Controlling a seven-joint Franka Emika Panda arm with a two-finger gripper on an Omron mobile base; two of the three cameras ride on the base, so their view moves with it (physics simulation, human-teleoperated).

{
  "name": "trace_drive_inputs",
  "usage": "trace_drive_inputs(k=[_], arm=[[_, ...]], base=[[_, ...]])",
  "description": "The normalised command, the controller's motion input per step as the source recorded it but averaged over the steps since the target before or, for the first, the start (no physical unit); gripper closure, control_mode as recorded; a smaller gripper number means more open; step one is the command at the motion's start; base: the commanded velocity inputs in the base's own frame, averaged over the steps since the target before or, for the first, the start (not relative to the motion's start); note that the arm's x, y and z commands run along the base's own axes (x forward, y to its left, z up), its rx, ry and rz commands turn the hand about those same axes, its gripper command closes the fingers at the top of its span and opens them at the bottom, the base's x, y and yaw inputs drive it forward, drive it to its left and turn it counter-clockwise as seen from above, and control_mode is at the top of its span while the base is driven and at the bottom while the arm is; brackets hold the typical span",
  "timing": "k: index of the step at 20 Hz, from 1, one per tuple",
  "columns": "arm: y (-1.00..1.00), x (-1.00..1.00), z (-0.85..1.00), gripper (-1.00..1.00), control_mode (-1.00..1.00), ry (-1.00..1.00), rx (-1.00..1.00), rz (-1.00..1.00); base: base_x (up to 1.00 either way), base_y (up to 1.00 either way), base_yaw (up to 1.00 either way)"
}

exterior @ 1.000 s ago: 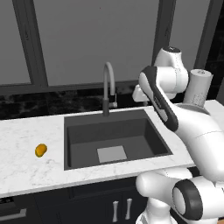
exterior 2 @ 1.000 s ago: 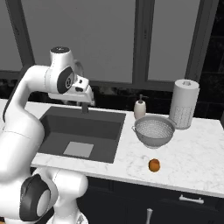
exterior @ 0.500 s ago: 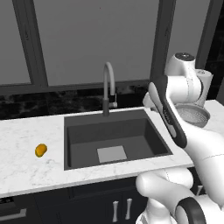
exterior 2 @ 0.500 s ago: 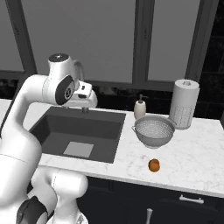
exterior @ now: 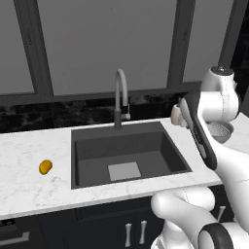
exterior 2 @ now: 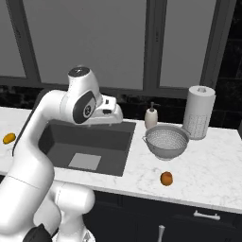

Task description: Put the colander in the sink, put the mango, peach in the colander, and turn on the sink faucet and pour water over the colander.

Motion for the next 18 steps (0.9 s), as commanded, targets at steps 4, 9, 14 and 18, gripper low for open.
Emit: trace_drive_inputs(k=[4,9,14,18], arm=[[-0.72,0.16,-0.19,-1.00,-1.00,0.12,-0.11,0.15],[-0.65,0.34,-0.24,-1.00,-1.00,0.26,-0.14,0.18],[-0.56,0.48,-0.35,-1.00,-1.00,0.28,-0.21,0.15],[-0.44,0.54,-0.34,-1.00,-1.00,0.22,-0.14,0.20]], base=[[0.00,0.00,0.00],[0.00,0.00,0.00],[0.00,0.00,0.00],[0.00,0.00,0.00]])
